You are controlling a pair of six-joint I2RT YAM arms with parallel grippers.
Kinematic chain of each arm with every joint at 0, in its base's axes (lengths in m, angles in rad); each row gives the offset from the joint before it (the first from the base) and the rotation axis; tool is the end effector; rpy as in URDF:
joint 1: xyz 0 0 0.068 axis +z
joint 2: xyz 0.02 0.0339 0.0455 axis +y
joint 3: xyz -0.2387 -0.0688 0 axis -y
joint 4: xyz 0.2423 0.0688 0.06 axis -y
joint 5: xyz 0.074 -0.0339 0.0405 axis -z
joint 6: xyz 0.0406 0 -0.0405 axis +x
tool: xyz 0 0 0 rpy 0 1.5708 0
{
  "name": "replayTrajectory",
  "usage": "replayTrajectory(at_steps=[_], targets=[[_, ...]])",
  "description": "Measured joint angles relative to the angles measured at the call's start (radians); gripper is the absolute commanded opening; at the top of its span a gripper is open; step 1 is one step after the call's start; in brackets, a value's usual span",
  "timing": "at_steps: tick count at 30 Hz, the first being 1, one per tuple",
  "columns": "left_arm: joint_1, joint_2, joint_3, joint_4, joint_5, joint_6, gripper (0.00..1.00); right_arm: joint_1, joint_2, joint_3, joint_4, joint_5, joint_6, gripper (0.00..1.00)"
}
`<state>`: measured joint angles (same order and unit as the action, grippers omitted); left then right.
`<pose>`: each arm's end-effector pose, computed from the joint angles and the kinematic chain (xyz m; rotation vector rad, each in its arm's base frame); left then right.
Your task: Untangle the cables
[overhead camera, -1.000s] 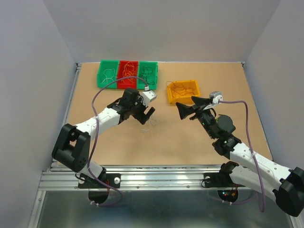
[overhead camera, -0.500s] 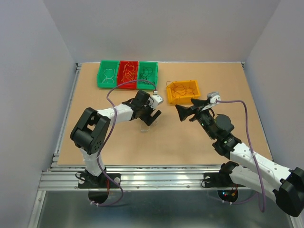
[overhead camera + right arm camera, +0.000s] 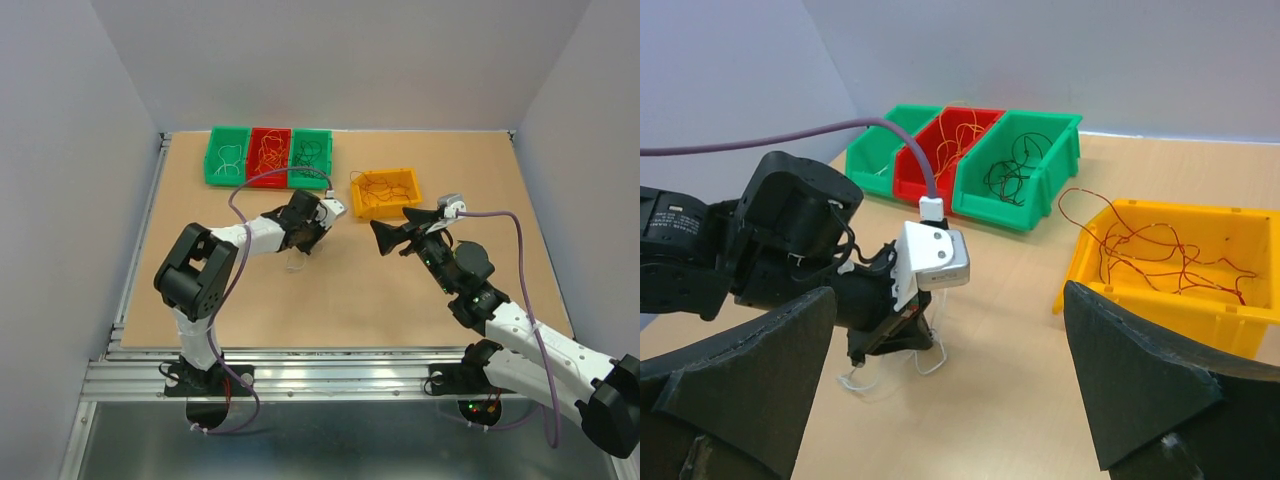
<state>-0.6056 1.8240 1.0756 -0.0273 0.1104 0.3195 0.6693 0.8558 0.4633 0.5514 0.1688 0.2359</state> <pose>0.3097 -0.2199 0.1436 1.1002 2.0840 -0.2699 0.1791 0.1330 0.2745 -0.1697 1.4338 0.6277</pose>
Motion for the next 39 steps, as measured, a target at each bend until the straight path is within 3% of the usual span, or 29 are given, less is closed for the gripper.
replayTrajectory(at_steps=[5, 8, 14, 19, 24, 29, 34, 35, 37, 38, 39], targets=[[0.074, -0.061, -0.004, -0.014, -0.019, 0.021, 0.00, 0.000, 0.000, 0.000, -0.001, 0.000, 0.000, 1.00], [0.206, -0.137, 0.018, -0.026, -0.009, 0.042, 0.00, 0.000, 0.002, 0.000, -0.003, 0.000, -0.001, 1.00], [0.474, -0.142, 0.254, -0.050, 0.002, 0.084, 0.00, 0.000, 0.010, 0.000, -0.003, 0.000, 0.000, 1.00], [0.584, -0.010, 0.522, -0.012, 0.014, 0.091, 0.00, 0.000, 0.031, 0.000, -0.005, -0.003, 0.000, 0.99], [0.610, 0.216, 0.763, 0.015, 0.048, 0.087, 0.00, 0.000, 0.051, 0.000, -0.006, -0.005, 0.000, 0.99], [0.600, 0.421, 0.904, 0.041, 0.097, 0.073, 0.00, 0.000, 0.067, 0.000, -0.006, -0.008, 0.000, 0.99], [0.592, 0.546, 0.937, 0.056, 0.063, 0.072, 0.00, 0.000, 0.069, 0.000, -0.006, -0.008, 0.000, 0.99], [0.592, 0.555, 0.938, 0.059, 0.053, 0.072, 0.01, 0.000, 0.069, 0.000, -0.006, -0.008, 0.000, 0.99], [0.592, 0.575, 0.938, 0.062, 0.014, 0.077, 0.13, 0.000, 0.069, 0.001, -0.006, -0.008, 0.000, 0.99], [0.593, 0.577, 0.937, 0.062, -0.002, 0.081, 0.22, 0.000, 0.069, 0.001, -0.006, -0.008, 0.000, 0.99], [0.594, 0.577, 0.933, 0.069, -0.016, 0.087, 0.44, 0.000, 0.069, 0.001, -0.006, -0.008, -0.001, 0.99]])
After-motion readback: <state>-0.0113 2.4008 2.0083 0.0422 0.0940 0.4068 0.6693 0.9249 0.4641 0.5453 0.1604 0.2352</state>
